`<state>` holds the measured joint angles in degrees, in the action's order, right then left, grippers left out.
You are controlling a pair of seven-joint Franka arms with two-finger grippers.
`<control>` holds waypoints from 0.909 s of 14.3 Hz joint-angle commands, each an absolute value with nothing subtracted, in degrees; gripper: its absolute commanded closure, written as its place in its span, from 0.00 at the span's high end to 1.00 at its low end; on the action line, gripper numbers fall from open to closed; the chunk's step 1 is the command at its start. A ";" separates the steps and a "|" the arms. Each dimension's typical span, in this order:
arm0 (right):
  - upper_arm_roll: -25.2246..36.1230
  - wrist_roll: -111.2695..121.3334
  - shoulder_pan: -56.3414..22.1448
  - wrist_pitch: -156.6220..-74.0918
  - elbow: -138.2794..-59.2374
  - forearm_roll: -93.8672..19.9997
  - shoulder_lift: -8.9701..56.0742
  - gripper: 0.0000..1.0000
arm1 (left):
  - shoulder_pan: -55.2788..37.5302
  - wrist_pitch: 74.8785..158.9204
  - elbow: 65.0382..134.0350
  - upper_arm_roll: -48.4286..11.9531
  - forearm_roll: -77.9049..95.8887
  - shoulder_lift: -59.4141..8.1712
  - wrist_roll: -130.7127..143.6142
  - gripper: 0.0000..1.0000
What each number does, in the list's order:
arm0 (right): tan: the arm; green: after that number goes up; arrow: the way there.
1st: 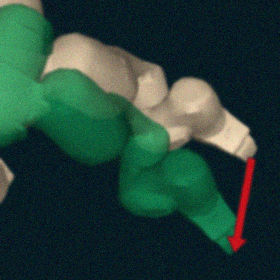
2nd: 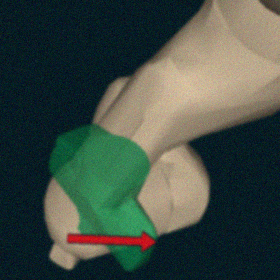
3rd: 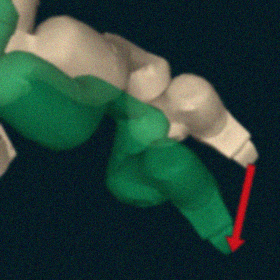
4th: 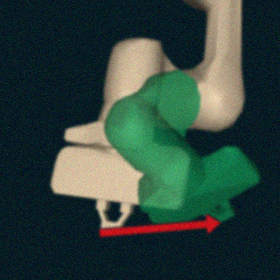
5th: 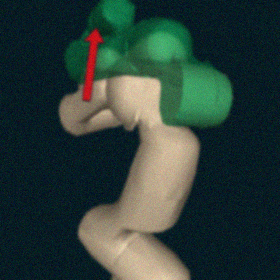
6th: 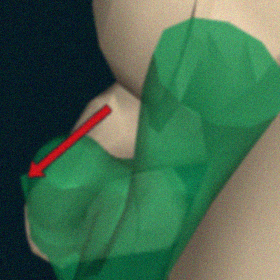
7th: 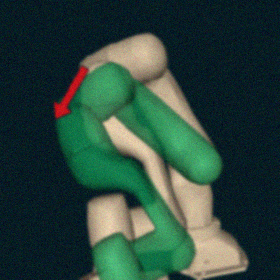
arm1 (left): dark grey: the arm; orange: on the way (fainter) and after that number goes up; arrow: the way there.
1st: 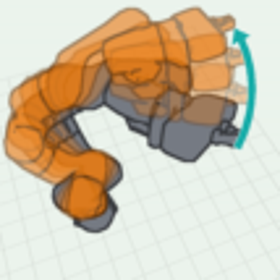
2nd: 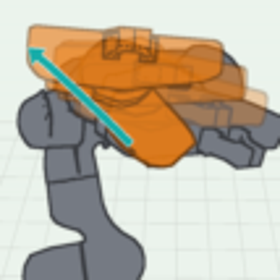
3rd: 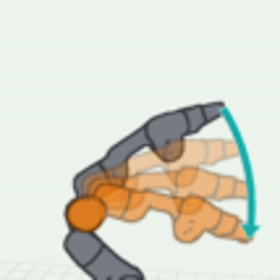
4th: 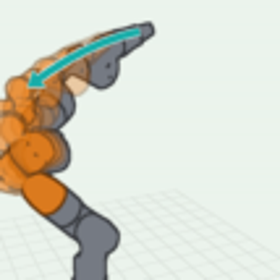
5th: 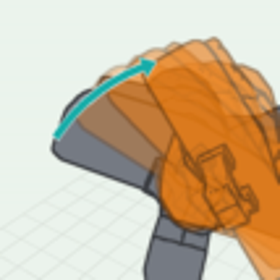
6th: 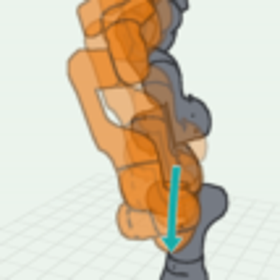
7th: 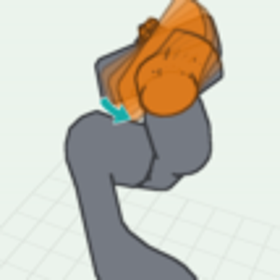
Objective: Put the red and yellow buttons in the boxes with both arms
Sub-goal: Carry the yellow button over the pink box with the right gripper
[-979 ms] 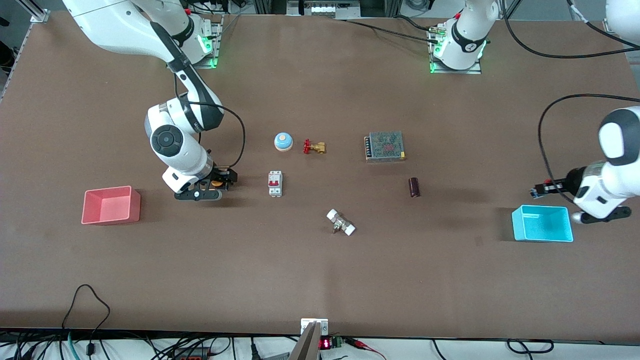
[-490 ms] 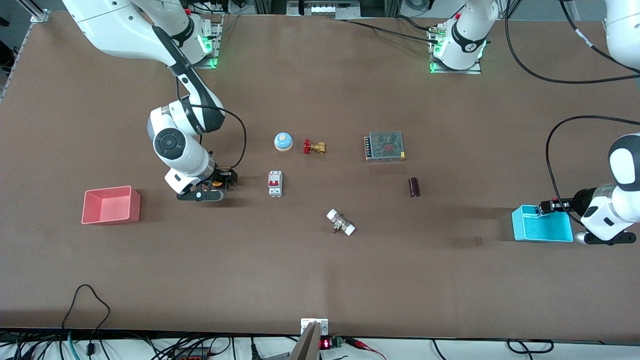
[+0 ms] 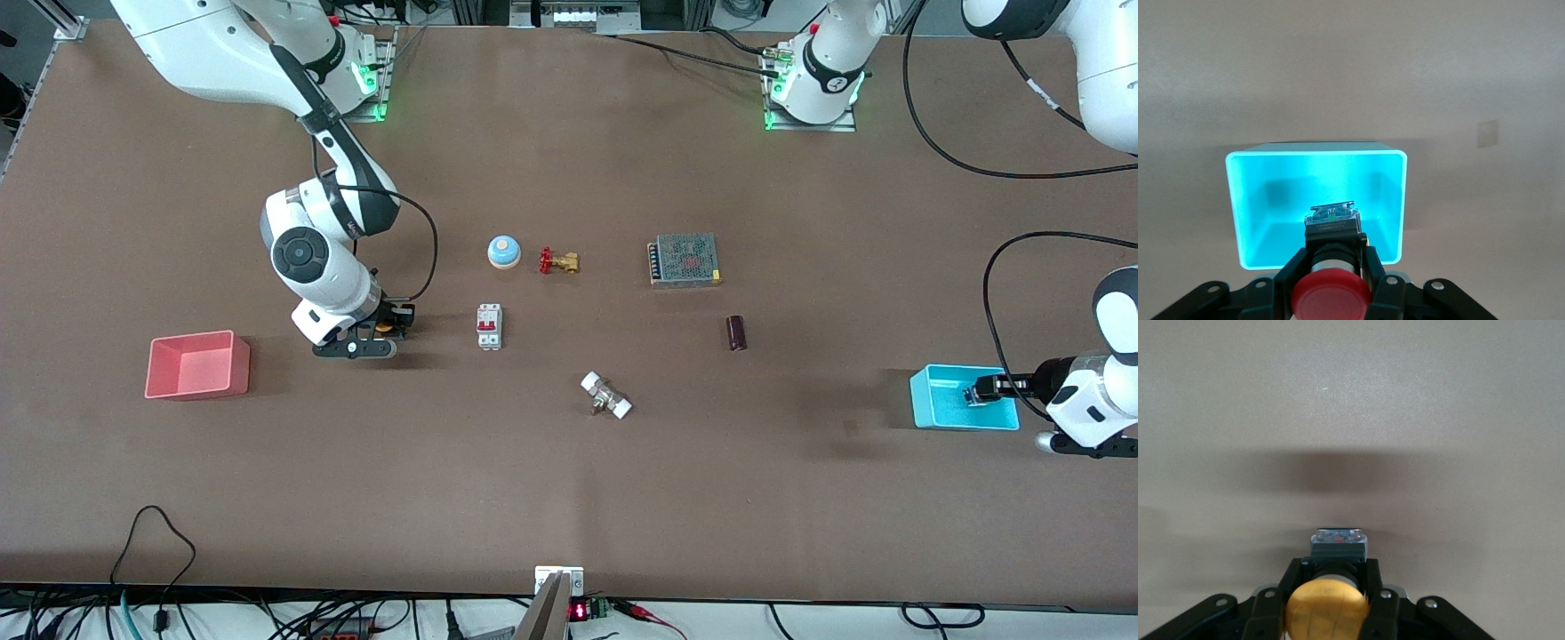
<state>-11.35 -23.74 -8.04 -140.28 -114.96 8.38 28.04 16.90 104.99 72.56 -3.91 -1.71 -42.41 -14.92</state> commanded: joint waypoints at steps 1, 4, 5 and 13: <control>-11.60 -24.17 -7.12 -138.53 -113.30 9.32 26.99 0.15 | 17.14 104.06 69.70 -4.13 -3.51 -45.52 -16.61 0.21; -11.60 -19.01 -3.35 -129.93 -107.60 8.97 25.49 0.15 | 17.23 104.15 67.60 -4.13 -3.52 -47.98 -17.49 0.21; -11.51 -16.90 -2.38 -127.64 -105.84 8.79 24.79 0.15 | 17.23 104.15 67.07 -4.13 -3.52 -48.68 -17.49 0.21; -5.28 5.85 7.20 -126.12 -104.77 8.44 22.14 0.15 | 17.31 107.75 66.80 -4.13 -3.52 -52.47 -17.32 0.21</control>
